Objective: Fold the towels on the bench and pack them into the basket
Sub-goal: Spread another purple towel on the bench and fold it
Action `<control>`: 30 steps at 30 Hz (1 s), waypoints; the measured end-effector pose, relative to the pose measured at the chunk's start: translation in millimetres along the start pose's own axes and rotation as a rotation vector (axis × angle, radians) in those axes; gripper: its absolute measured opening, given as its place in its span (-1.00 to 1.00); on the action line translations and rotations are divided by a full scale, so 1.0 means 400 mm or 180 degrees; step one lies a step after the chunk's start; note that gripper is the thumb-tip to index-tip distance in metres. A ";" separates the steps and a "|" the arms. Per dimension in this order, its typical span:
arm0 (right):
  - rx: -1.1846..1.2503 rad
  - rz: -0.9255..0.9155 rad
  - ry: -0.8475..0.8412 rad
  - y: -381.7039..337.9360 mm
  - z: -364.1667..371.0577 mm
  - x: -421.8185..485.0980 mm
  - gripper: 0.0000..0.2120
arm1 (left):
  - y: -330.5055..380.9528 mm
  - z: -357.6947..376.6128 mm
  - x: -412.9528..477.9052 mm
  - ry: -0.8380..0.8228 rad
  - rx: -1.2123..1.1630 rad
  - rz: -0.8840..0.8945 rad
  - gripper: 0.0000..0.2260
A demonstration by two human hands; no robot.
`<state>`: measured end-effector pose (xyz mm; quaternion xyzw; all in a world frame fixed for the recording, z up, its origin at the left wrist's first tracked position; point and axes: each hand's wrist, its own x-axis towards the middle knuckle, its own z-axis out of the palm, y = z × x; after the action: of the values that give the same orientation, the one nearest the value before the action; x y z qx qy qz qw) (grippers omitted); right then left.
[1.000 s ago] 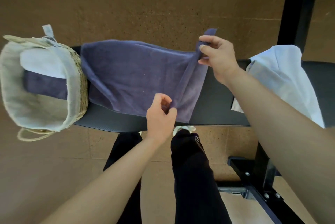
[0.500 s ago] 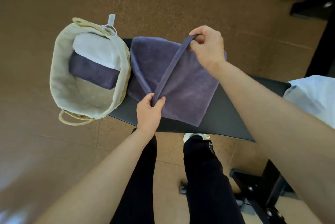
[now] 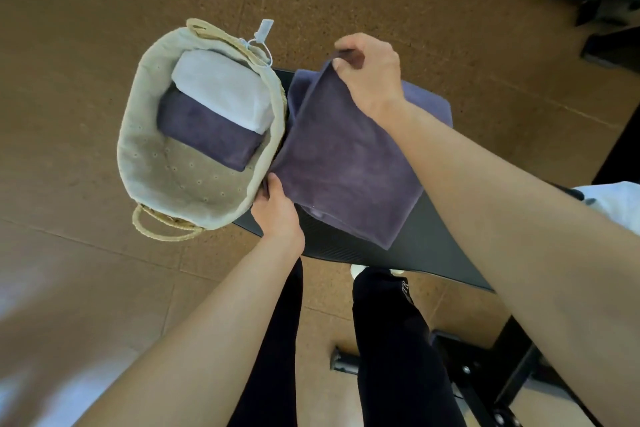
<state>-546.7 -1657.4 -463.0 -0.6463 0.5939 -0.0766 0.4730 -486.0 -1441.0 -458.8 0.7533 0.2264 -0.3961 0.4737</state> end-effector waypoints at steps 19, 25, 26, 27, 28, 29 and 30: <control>-0.2511 -0.0067 -0.0488 0.389 -0.015 -0.404 -0.12 | -0.064 -0.027 0.027 0.0354 0.2693 0.0988 -0.64; -0.2633 0.0130 -0.0518 0.457 -0.102 -0.451 -0.11 | -0.081 -0.085 -0.012 0.0188 0.3209 0.0909 -0.66; -0.2675 0.0107 -0.0534 0.466 -0.115 -0.458 -0.11 | -0.095 -0.096 -0.021 0.0109 0.3282 0.0869 -0.68; -0.2721 0.0062 -0.0540 0.471 -0.124 -0.463 -0.11 | -0.104 -0.105 -0.032 0.0065 0.3358 0.0824 -0.70; -0.2748 0.0018 -0.0542 0.473 -0.129 -0.469 -0.10 | -0.112 -0.113 -0.037 0.0102 0.3403 0.0756 -0.73; -0.2739 -0.0017 -0.0524 0.474 -0.131 -0.473 -0.09 | -0.113 -0.117 -0.042 0.0185 0.3395 0.0656 -0.76; -0.2692 -0.0035 -0.0464 0.474 -0.130 -0.479 -0.08 | -0.111 -0.118 -0.043 0.0279 0.3362 0.0574 -0.78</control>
<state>-767.0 -1494.5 -479.4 -0.7902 0.5346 0.2170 0.2068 -509.7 -1378.6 -457.4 0.9213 -0.0496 -0.3820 0.0526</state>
